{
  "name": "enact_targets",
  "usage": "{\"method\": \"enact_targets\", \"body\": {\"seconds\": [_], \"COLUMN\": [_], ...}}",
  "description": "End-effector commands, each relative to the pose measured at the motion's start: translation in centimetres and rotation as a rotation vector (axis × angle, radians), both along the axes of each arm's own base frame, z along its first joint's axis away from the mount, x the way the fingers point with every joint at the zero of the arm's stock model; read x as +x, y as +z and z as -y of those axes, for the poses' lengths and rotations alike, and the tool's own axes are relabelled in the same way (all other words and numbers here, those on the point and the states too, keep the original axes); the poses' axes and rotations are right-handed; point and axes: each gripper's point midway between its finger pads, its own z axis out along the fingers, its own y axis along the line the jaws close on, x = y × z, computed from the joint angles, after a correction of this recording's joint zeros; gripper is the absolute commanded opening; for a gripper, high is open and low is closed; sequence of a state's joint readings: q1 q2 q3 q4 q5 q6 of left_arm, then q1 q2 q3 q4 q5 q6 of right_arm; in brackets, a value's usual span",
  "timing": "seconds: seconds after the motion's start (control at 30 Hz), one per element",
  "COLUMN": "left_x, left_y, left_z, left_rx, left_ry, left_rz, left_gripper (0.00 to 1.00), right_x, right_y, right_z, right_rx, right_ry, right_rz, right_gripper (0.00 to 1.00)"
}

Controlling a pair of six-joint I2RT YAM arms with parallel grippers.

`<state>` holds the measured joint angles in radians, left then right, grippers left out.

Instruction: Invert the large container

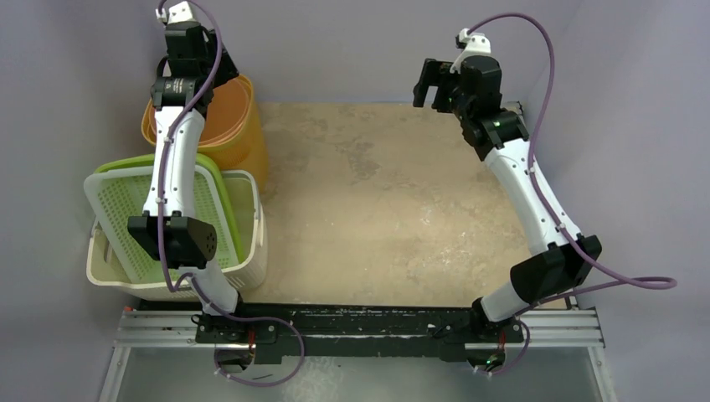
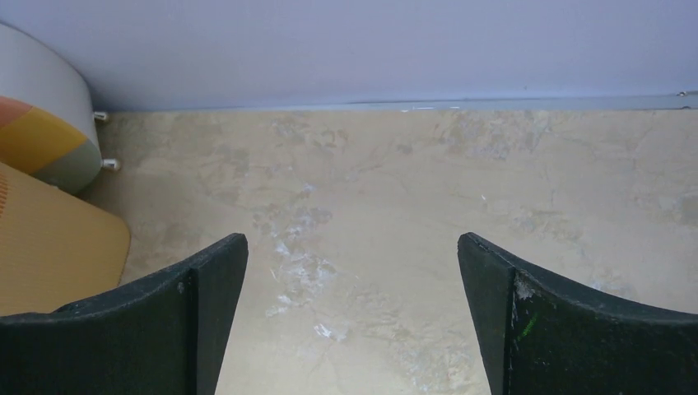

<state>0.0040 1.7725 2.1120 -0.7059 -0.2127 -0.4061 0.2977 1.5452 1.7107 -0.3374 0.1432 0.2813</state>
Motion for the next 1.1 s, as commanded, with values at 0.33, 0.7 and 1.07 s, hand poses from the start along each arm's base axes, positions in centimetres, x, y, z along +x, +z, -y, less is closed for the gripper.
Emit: {"method": "enact_targets", "body": {"seconds": [0.33, 0.7, 1.07], "left_x": [-0.7, 1.1, 3.9], "left_y": [2.0, -0.9, -4.3], "left_z": [-0.5, -0.8, 1.0], "left_rx": [-0.004, -0.027, -0.082], "left_ry": [0.049, 0.084, 0.036], "left_rz": [-0.001, -0.065, -0.104], "left_gripper": [0.53, 0.51, 0.49], "right_x": [0.7, 1.3, 1.3], "right_y": [-0.6, -3.1, -4.8], "right_z": [-1.1, -1.1, -0.7], "right_rx": [-0.118, -0.152, -0.174], "right_ry": [0.104, 0.107, 0.091], "right_rz": [-0.026, -0.103, -0.135], "right_gripper": [1.0, 0.99, 1.0]}}
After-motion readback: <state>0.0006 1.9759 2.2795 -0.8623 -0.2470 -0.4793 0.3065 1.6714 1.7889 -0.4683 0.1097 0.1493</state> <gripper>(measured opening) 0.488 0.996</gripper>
